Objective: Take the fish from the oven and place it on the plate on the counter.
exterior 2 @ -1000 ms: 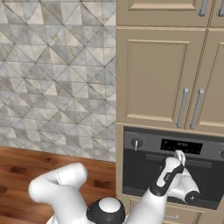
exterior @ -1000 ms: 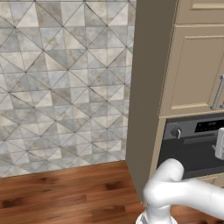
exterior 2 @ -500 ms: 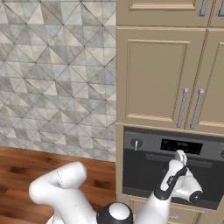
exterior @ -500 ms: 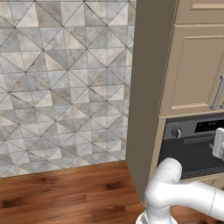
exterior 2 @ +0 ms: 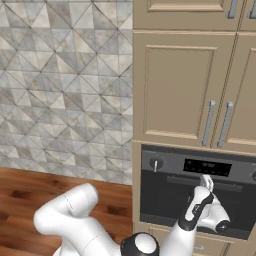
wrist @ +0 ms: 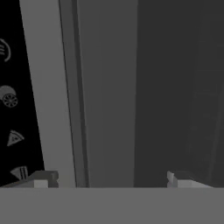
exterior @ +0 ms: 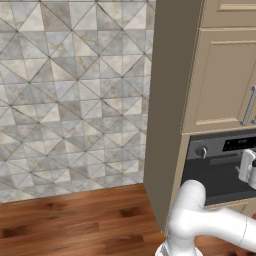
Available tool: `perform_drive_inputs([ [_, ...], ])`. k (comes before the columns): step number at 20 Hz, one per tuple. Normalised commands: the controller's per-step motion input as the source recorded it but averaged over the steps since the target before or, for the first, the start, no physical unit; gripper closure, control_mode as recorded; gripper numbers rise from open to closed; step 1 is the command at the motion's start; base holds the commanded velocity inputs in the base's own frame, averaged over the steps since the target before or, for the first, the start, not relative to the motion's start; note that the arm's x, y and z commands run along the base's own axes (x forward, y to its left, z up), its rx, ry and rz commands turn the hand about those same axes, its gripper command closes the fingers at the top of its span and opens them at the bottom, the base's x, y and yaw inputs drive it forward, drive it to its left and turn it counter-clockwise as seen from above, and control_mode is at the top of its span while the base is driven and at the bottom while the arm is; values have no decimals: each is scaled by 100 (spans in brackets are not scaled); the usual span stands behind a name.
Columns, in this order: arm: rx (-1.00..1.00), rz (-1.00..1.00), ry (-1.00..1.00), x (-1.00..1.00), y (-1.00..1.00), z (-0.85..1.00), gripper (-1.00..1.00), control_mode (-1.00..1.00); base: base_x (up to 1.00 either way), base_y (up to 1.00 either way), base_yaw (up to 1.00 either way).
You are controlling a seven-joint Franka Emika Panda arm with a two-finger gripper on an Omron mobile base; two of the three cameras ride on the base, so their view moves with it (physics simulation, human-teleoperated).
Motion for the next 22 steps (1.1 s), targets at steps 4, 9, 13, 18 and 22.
perform_drive_inputs([
  [4,0,1,0,15,-20,-13,-100,-100,0,0,0],
  [9,0,4,-7,29,-4,-13,-100,-100,0,0,0],
  [13,0,3,-4,33,0,-14,-100,-100,0,0,0],
  [18,0,2,0,26,0,-8,-100,-100,0,0,0],
  [22,0,0,-4,47,8,-18,-100,-100,0,0,0],
])
